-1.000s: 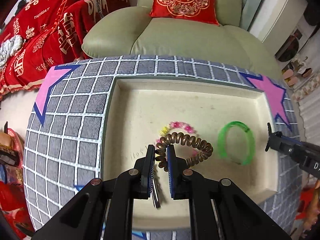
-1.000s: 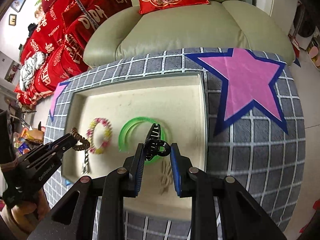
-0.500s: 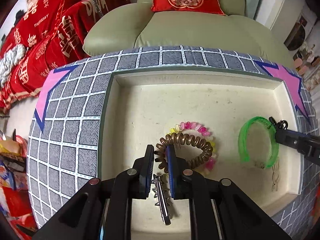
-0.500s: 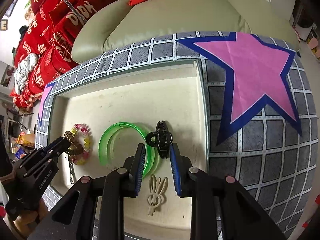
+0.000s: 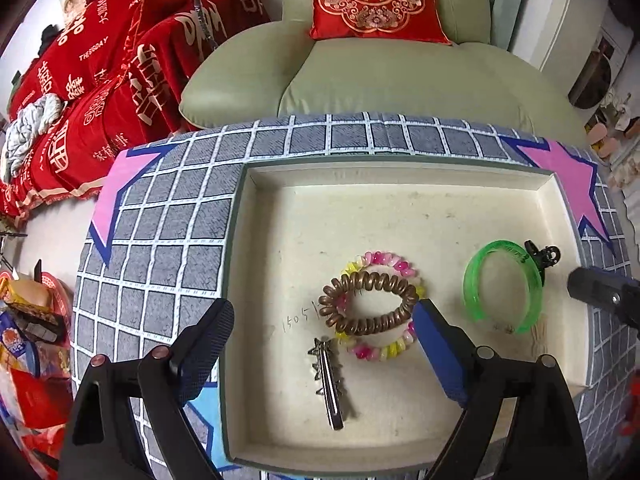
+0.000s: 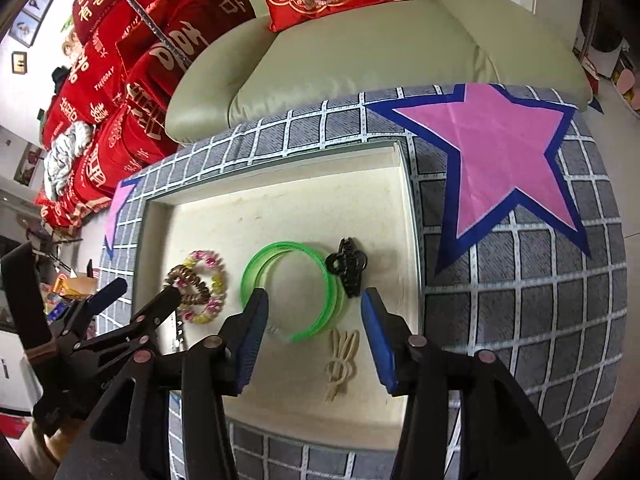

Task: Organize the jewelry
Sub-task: 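Open the left tool to drop the coiled hair tie while the right drops the claw clip, then grasp the black snap clip with the left tool while the right grasps the silver charm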

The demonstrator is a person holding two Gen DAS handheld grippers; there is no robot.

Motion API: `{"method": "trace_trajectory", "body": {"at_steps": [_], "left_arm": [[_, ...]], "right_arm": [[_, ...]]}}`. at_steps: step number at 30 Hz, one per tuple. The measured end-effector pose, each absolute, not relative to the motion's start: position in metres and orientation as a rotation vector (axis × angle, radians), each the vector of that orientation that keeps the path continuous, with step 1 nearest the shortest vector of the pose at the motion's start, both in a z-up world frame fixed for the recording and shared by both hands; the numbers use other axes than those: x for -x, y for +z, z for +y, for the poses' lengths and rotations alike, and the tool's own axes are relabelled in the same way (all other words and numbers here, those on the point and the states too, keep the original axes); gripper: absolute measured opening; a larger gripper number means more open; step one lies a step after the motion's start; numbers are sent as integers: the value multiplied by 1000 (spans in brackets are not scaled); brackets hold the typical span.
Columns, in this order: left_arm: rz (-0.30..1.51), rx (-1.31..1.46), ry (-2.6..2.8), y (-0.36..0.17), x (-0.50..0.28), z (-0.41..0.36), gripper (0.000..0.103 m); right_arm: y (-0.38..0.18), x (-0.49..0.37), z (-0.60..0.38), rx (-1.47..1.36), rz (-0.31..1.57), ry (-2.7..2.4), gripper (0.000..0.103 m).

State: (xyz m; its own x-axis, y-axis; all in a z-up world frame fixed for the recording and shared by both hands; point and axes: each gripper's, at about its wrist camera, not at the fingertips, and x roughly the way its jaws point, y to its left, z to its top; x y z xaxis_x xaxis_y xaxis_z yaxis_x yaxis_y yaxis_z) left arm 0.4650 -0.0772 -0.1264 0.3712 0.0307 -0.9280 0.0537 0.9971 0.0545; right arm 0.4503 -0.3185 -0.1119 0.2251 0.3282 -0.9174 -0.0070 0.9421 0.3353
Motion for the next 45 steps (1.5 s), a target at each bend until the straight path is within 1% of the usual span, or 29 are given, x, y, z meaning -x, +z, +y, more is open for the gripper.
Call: {"method": "trace_trajectory", "body": {"at_steps": [3, 4, 5, 6, 7, 13, 17, 26, 31, 40, 45], "left_arm": [[1170, -77, -37, -116, -454, -74, 97], [1165, -79, -43, -112, -449, -73, 97], [1162, -80, -49, -108, -443, -72, 100], [1164, -80, -54, -105, -438, -71, 103], [1158, -77, -63, -102, -432, -68, 103], [1153, -77, -86, -87, -385, -46, 103], [1183, -65, -89, -89, -348, -22, 103], [1340, 33, -70, -116, -253, 40, 103], [1425, 97, -22, -138, -213, 57, 103], [1540, 356, 84, -174, -191, 70, 103], [1564, 421, 148, -187, -187, 75, 103]], "right_arm": [[-104, -440, -319, -307, 1320, 234, 63], [-101, -434, -319, -319, 1315, 235, 69], [-99, -429, -319, -327, 1313, 236, 77], [-98, -424, -319, -336, 1311, 235, 81], [-95, -417, -321, -347, 1310, 234, 82], [-92, -371, -316, -368, 1344, 234, 82], [-93, -330, -310, -343, 1377, 234, 82], [-106, -238, -293, -235, 1456, 221, 82], [-114, -203, -283, -171, 1478, 220, 82], [-125, -180, -272, -53, 1486, 227, 82], [-133, -179, -264, -7, 1479, 243, 82]]}}
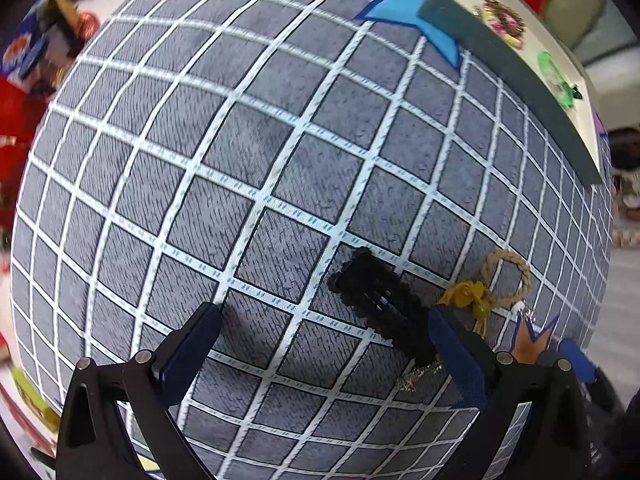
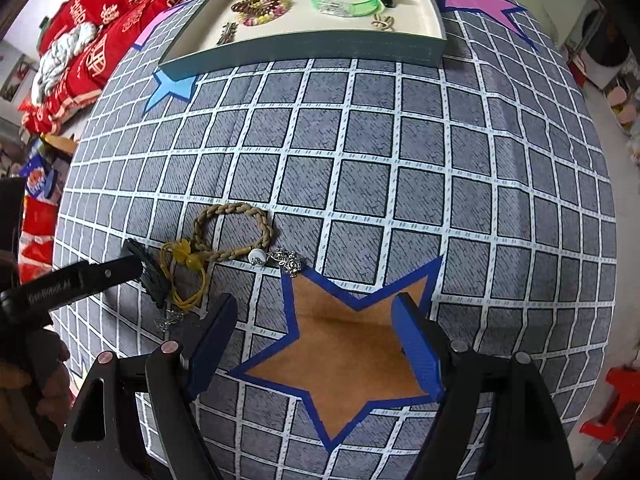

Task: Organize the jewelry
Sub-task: 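Grasp the black snap clip with the left tool while the right grasps the silver charm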

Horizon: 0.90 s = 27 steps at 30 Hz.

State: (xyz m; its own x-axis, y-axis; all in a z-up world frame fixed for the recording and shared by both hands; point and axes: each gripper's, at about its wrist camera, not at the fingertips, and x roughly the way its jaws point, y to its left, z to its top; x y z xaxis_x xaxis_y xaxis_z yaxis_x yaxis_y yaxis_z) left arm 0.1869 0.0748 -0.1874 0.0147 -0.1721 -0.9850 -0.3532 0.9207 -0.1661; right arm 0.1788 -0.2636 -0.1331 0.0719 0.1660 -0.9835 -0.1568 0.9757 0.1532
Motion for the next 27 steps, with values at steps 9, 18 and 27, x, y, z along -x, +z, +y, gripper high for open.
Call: {"method": "trace_trajectory", "body": {"at_steps": [9, 18, 27], "left_arm": [[1581, 310, 204, -195, -186, 46, 103], [1555, 221, 153, -187, -175, 26, 103], [1563, 249, 154, -180, -154, 50, 103]], "right_arm": [[-143, -181, -255, 38, 1479, 250, 82], [-148, -189, -237, 77, 1462, 282, 82], [-160, -200, -215, 113, 1457, 306, 82]]}}
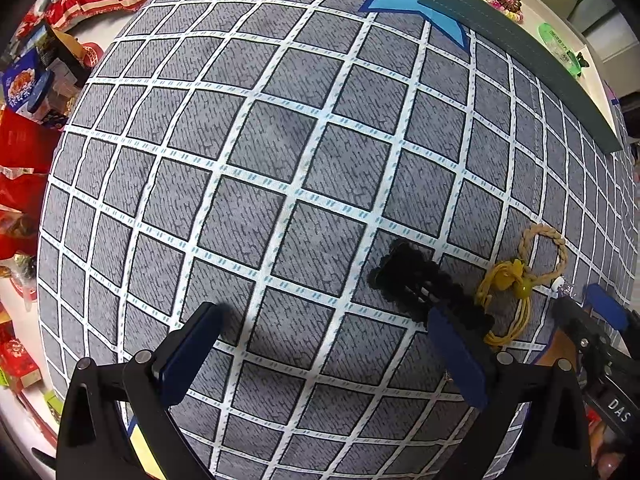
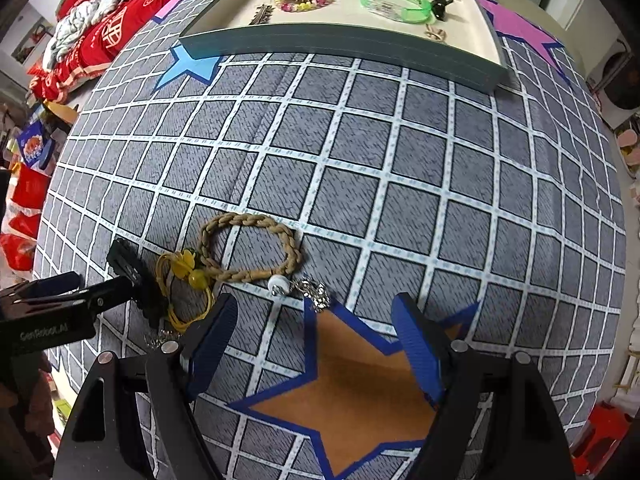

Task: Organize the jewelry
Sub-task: 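Grasp the black snap clip with the left tool while the right grasps the silver charm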

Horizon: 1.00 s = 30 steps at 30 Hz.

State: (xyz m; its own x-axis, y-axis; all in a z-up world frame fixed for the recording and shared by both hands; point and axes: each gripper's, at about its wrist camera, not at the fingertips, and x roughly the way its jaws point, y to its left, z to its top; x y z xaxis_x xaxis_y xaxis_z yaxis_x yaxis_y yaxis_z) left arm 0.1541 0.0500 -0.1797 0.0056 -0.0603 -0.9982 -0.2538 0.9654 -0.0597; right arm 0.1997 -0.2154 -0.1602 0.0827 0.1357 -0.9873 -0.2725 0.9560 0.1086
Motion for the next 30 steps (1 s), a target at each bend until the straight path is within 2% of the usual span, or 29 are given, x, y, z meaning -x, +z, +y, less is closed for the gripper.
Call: {"method": "trace_trajectory", "body": {"at_steps": [3, 6, 9, 11, 12, 14, 17, 26, 30], "left_arm": [[1559, 247, 146, -184, -148, 46, 103], [1561, 254, 143, -183, -142, 31, 103], [1567, 290, 154, -191, -157, -10, 103], [1570, 315, 156, -192, -162, -17, 103], [1573, 325, 154, -193, -166, -17, 103], [1574, 349, 158, -193, -172, -19, 103], [1583, 371, 189, -197, -184, -19, 103], [1644, 322, 266, -212, -210, -41, 103], [1625, 268, 221, -207, -210, -59, 92]], "right_arm": [[-164, -201, -213, 124, 1462, 304, 77], [-167, -200, -210, 143, 1455, 293, 69], [-167, -201, -202, 180, 1437, 270, 51], [-168, -201, -196, 190, 1425, 259, 35], [-169, -201, -192, 194, 1420, 252, 33], [-170, -203, -192, 191, 1417, 243, 18], [-170, -205, -196, 168, 1418, 240, 13], [-171, -206, -197, 145, 1426, 234, 13], [-161, -193, -221, 118, 1422, 227, 12]]}}
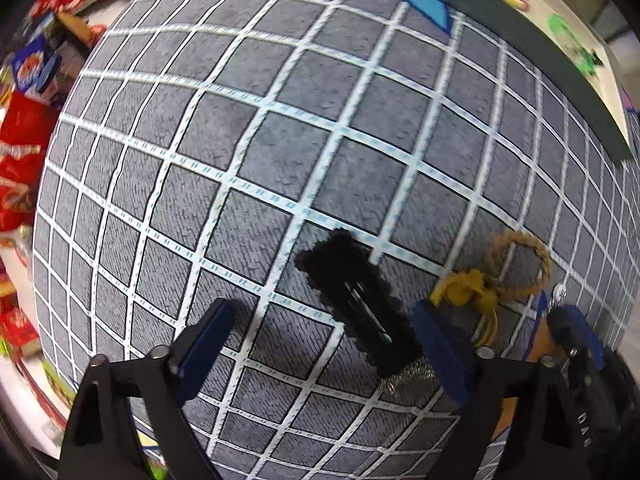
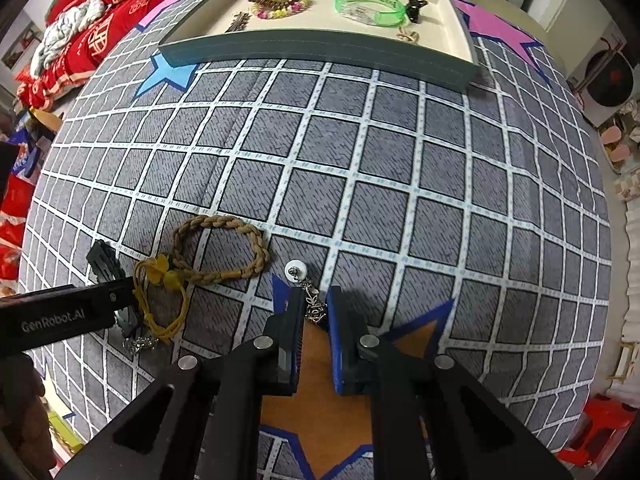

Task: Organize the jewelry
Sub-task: 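Grasp the black snap clip with the left tool while the right grasps the silver charm, then carry the black snap clip and silver charm over the tray with both tools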

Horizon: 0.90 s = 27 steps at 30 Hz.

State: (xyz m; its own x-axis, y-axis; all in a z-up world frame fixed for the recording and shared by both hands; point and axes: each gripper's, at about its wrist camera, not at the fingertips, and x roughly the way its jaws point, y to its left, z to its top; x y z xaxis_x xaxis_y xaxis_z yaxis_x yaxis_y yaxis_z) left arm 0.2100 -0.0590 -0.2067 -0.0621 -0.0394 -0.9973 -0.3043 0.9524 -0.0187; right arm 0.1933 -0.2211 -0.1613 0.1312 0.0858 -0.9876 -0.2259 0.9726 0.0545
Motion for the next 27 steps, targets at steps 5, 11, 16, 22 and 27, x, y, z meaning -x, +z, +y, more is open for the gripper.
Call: {"method": "trace_trajectory", "body": {"at_steps": [5, 11, 16, 22, 27], "left_arm": [[1587, 193, 154, -196, -209, -73, 73], [1520, 96, 41, -168, -195, -79, 39], [1490, 130, -2, -155, -181, -73, 38], [1455, 132, -35, -149, -172, -49, 38], [1419, 116, -69, -119, -175, -42, 38]], "right_arm": [[-155, -187, -242, 48, 1427, 213, 12], [-146, -181, -261, -15, 1430, 220, 12], [-137, -174, -271, -46, 1427, 220, 12], [-122, -171, -283, -101, 1421, 225, 12], [-104, -169, -293, -140, 1410, 235, 12]]}}
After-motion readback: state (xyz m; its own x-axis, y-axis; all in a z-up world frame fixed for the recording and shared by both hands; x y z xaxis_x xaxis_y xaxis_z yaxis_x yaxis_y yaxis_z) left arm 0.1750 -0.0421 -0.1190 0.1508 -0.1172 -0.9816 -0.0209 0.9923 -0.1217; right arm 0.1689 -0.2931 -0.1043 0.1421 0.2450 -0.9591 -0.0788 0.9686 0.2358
